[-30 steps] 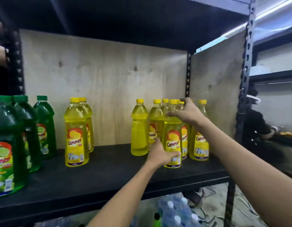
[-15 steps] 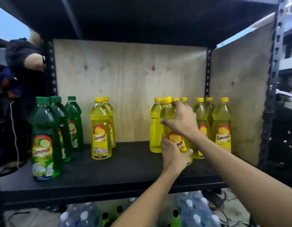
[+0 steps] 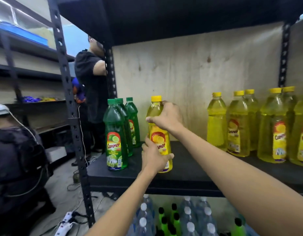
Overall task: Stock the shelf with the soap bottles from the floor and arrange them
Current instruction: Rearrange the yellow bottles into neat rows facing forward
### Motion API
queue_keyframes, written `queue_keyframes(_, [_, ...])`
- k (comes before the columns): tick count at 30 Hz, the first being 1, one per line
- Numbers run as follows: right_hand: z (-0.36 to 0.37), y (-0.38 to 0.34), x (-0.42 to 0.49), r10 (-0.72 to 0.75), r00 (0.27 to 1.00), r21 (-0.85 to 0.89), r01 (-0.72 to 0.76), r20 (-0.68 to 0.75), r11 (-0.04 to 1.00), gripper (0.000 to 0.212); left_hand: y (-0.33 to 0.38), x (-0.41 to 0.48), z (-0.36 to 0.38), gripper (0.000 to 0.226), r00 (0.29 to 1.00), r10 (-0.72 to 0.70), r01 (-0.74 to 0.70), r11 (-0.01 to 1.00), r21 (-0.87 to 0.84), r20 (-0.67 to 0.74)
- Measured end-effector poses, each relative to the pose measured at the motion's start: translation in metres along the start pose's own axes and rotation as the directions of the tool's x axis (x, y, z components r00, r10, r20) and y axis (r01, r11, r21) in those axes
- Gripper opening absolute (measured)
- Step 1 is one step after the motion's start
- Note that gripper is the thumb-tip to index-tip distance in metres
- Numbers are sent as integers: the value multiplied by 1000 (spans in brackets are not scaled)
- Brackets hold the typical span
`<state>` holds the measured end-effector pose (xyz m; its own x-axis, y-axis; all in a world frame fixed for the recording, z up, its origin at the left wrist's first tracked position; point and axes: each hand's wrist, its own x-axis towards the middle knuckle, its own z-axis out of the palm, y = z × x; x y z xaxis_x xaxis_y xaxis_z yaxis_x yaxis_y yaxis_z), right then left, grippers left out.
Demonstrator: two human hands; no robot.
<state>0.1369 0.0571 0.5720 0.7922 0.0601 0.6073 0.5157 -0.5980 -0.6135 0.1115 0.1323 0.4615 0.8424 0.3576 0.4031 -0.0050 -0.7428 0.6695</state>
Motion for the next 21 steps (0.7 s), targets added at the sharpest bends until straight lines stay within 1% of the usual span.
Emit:
queue_keyframes(3, [11,-9,2,13,1000,-17,-13,-17,1000,48,-11,7,-9,120,999,13,-13,1000,-12,48])
queue_keyframes(5, [15,-11,3,26,999,-31,-26,-28,999,47,-17,11,-14,120,998,20,-18,999,-33,68])
queue_keyframes(9, [23,-15,3,15,999,-56,-17,-36,998,60,-26,17,-19,115,995,11,-6,998,-58,98])
queue_keyframes(12, [26,-16,3,9,999,-86,-12,-37,996,66,-30,20,-19,116,993,18,-6,994,-107,114])
queue_keyframes(17, [28,-17,1,17,999,-109,-20,-29,994,74,-36,18,-18,117,995,46,-34,989,-143,83])
queue_keyframes(19, [29,-16,-1,26,999,-98,-28,-24,995,76,-36,16,-18,120,995,59,-47,988,-150,78])
queue_keyframes(21, [26,-17,-3,49,999,-92,-48,8,995,82,-35,11,-19,129,993,93,-81,984,-156,68])
